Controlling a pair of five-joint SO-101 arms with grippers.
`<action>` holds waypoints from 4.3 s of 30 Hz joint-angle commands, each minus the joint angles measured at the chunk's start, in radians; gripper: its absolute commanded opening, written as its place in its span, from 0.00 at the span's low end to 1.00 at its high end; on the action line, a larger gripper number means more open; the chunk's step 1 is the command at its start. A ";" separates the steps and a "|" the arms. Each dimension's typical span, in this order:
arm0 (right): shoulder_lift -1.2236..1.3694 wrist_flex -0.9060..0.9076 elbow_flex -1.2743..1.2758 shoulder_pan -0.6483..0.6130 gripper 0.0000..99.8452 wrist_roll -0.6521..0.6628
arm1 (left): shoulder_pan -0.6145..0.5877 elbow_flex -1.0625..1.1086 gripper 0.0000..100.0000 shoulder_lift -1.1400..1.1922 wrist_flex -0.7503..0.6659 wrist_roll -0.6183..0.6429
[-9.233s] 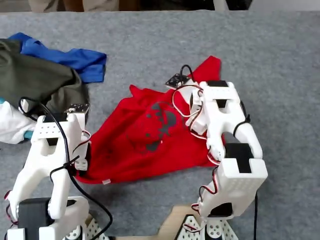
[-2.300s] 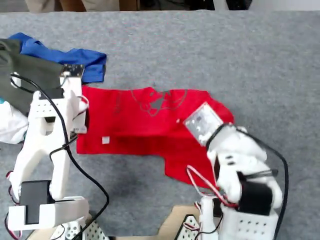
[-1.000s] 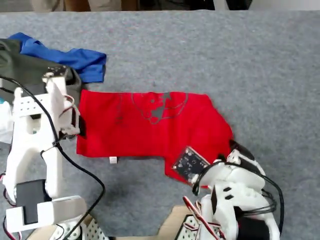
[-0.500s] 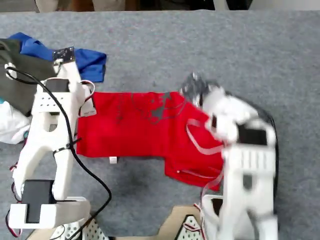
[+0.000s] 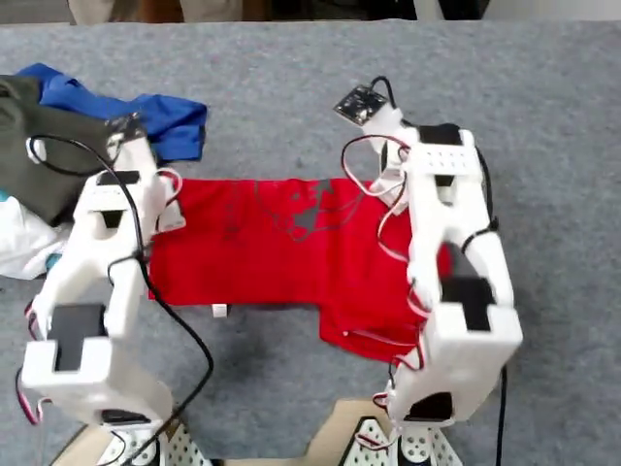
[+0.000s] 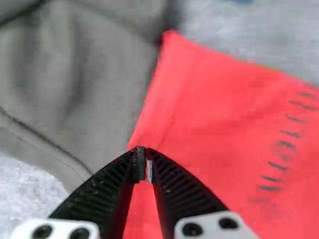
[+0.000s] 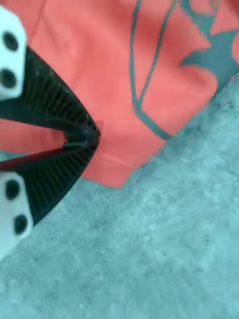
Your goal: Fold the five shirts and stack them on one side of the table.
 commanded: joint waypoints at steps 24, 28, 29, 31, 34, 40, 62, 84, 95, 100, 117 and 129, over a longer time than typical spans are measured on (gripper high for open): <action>-0.275 0.436 -0.272 0.081 0.01 0.193 | 0.015 -0.591 0.02 0.133 0.345 0.005; -0.404 0.388 -0.015 0.087 0.01 0.290 | 0.011 -0.534 0.02 0.225 0.203 0.006; -0.423 0.333 0.058 0.101 0.01 0.295 | 0.009 -0.532 0.02 0.257 0.196 0.006; -0.426 0.198 0.180 0.117 0.01 0.292 | 0.009 -0.531 0.02 0.314 0.195 0.006; -0.383 0.014 0.315 0.134 0.01 0.292 | 0.008 -0.531 0.02 0.383 0.192 0.006; -0.194 -0.072 0.305 0.186 0.01 0.292 | -0.031 -0.589 0.02 0.437 0.201 0.005; -0.593 0.190 0.257 0.193 0.01 0.396 | -0.014 -0.913 0.02 0.355 0.559 -0.035; -1.328 0.311 1.072 -0.128 0.15 0.677 | -0.080 0.545 0.02 -0.555 -0.115 -0.153; -1.129 0.150 1.181 -0.308 0.15 0.531 | -0.164 0.598 0.02 -0.559 -0.166 -0.149; -1.059 0.124 1.182 -0.309 0.20 0.531 | -0.164 0.598 0.02 -0.561 -0.163 -0.149; -0.909 -0.068 1.245 -0.346 0.14 0.494 | -0.164 0.600 0.02 -0.558 -0.161 -0.150; -0.908 -0.074 1.242 -0.318 0.00 0.494 | -0.164 0.609 0.02 -0.561 -0.161 -0.153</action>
